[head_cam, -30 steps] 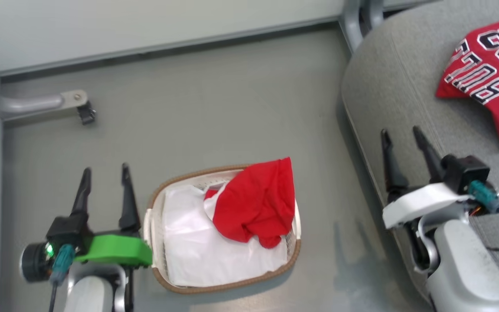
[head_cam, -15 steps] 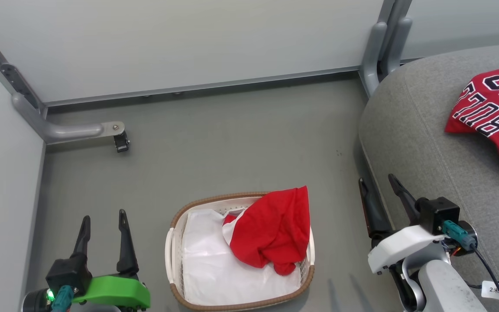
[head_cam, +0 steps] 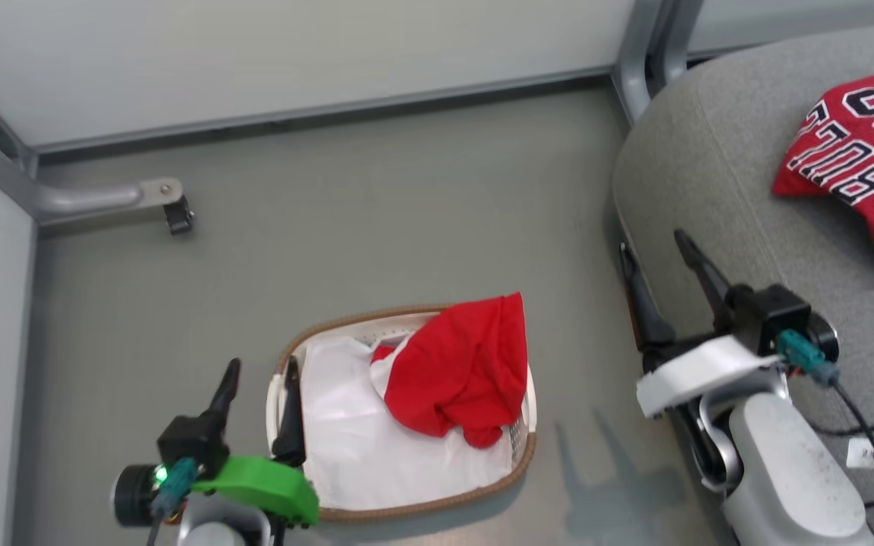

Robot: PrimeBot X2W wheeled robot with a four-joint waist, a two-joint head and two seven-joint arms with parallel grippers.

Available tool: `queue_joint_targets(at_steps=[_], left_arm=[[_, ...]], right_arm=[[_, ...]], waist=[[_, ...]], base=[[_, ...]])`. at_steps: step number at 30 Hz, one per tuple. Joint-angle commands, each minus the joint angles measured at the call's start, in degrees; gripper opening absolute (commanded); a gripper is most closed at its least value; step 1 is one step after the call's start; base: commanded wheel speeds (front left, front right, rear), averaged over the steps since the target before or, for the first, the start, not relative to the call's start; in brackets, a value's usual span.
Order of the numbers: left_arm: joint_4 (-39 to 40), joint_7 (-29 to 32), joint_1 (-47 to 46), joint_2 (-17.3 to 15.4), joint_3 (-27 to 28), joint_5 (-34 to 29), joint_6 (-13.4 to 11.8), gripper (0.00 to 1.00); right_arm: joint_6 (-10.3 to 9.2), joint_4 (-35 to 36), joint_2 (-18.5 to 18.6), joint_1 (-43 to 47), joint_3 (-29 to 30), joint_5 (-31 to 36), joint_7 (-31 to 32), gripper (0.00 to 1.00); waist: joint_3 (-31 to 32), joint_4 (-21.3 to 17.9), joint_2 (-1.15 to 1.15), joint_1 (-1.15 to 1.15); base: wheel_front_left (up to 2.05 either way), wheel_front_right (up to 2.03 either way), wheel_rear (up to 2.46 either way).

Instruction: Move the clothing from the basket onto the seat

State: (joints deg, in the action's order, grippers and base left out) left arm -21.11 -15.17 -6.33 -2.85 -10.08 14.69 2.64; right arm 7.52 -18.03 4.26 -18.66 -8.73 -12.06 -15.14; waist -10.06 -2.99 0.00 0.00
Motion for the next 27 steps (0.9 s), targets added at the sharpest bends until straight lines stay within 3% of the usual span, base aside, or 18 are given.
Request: queue_joint_targets(at_steps=[1,16,27], left_arm=[[-1.4,0.0,-2.7,-0.2,-1.1,0.4,0.5,1.00],[-22.5,0.0,-22.9,-0.3,-10.1,0.1,2.0,1.00],[-38.3,0.0,-34.0,-0.3,-17.4,-2.6,3.0,1.00]], right_arm=[[-0.06,1.0,0.1,-1.7,-0.5,-0.2,0.0,1.00],[-0.06,12.2,0.3,-14.8,0.4,-1.2,0.0,1.00],[-0.06,17.6,0.4,-20.3,1.6,-0.2,0.0,1.00]], waist=[[-5.9,-3.1,0.00,0.00],[-24.3,-10.9,0.00,0.00],[-33.5,-12.9,0.00,0.00]], base=[[0.00,0.00,0.00],[0.00,0.00,0.00],[0.00,0.00,0.00]])
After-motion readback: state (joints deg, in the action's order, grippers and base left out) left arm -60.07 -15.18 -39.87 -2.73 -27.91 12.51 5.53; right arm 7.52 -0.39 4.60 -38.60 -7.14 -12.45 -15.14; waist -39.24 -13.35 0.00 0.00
